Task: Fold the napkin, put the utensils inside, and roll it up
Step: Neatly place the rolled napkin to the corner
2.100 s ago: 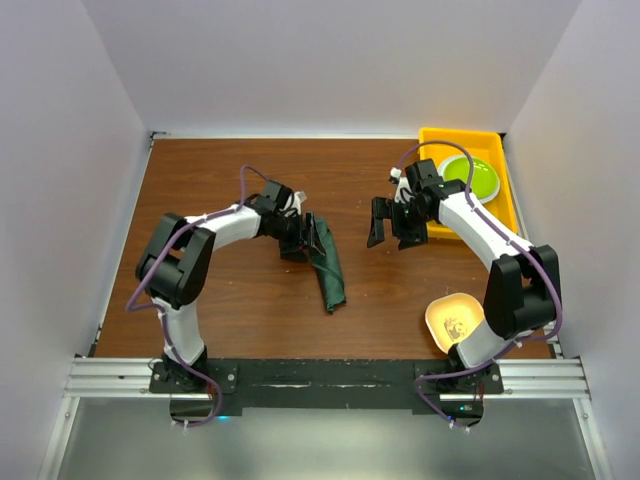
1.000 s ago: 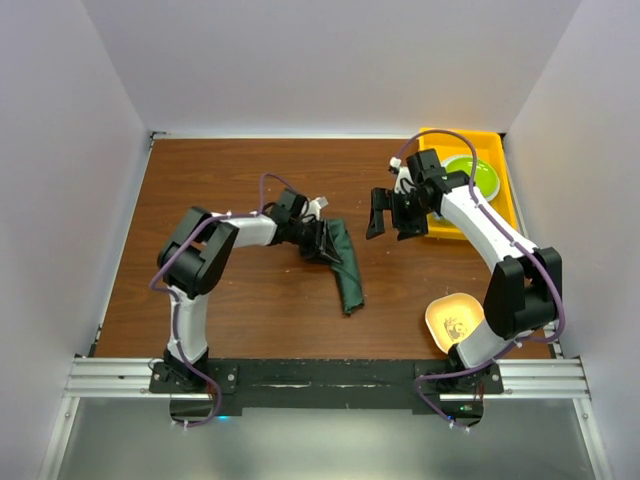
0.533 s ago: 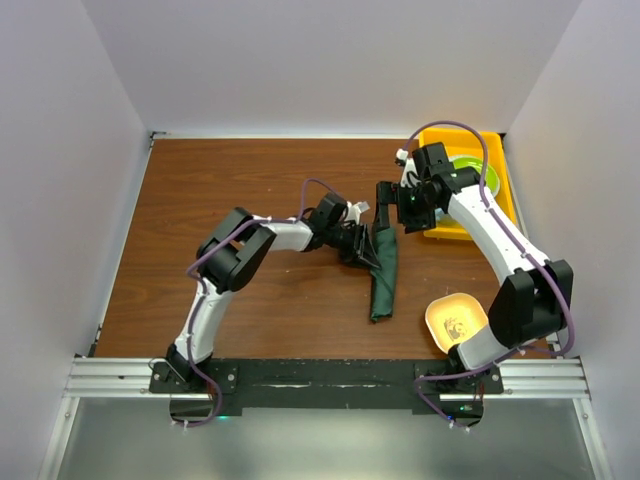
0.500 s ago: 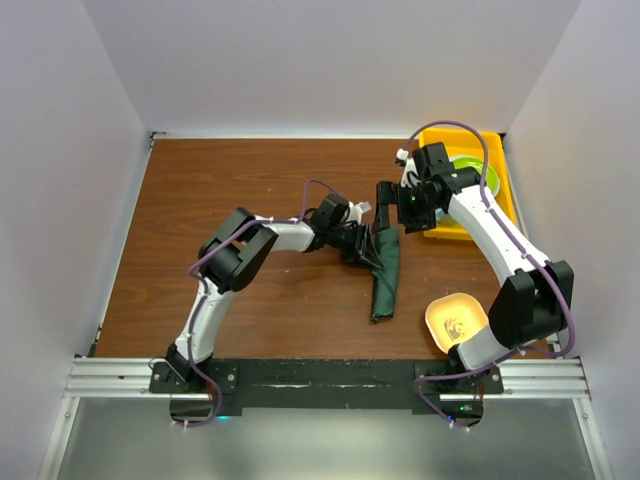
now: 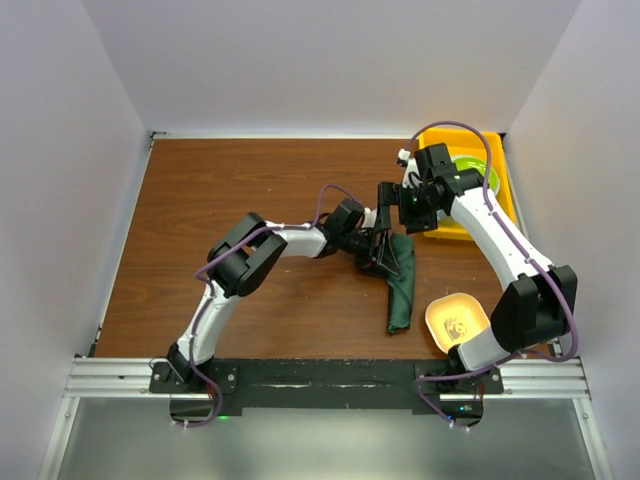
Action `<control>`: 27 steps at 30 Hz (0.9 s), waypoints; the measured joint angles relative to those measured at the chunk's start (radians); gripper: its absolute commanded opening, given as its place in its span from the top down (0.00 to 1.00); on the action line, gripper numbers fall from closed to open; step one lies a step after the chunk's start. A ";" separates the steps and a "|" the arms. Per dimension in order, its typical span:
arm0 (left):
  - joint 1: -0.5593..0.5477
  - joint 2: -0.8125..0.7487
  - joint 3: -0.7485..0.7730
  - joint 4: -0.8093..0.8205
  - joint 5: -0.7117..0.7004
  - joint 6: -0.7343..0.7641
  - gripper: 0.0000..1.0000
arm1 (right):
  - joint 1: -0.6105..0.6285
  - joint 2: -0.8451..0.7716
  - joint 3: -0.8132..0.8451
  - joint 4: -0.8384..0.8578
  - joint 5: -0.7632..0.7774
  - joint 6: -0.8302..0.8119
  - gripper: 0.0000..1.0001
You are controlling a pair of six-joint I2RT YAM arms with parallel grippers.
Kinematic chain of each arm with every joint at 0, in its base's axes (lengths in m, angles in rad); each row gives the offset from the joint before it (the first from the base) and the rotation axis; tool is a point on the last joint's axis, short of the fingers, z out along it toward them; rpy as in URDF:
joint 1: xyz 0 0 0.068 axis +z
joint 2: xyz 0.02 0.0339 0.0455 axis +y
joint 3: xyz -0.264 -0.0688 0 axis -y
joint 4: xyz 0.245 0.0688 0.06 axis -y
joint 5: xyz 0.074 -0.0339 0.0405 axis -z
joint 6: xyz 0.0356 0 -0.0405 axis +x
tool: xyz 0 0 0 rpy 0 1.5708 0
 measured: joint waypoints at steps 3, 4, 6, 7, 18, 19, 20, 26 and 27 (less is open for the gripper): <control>0.013 -0.033 0.000 -0.039 -0.016 0.021 0.19 | 0.000 -0.002 -0.001 0.000 0.009 -0.003 0.02; 0.021 -0.042 -0.003 -0.059 -0.023 0.028 0.17 | 0.000 -0.003 -0.002 0.000 0.013 -0.005 0.02; 0.053 -0.076 -0.011 -0.092 -0.030 0.043 0.13 | 0.000 -0.008 -0.002 0.000 0.028 -0.008 0.02; 0.072 -0.098 -0.026 -0.104 -0.037 0.048 0.13 | 0.000 -0.013 -0.002 0.000 0.033 -0.011 0.02; 0.280 -0.775 -0.177 -0.488 -0.312 0.201 0.15 | 0.030 -0.095 0.070 -0.036 0.105 0.011 0.02; 0.277 -0.838 -0.164 -0.519 -0.356 0.207 0.14 | 0.034 -0.127 0.079 -0.044 0.114 0.017 0.02; 0.274 -0.893 -0.145 -0.545 -0.400 0.214 0.13 | 0.037 -0.160 0.095 -0.057 0.125 0.021 0.02; 0.267 -1.030 0.144 -0.691 -0.702 0.275 0.09 | 0.038 -0.335 0.270 -0.066 0.166 0.040 0.02; 0.268 -1.046 0.167 -0.699 -0.743 0.277 0.09 | 0.038 -0.366 0.279 -0.057 0.170 0.044 0.02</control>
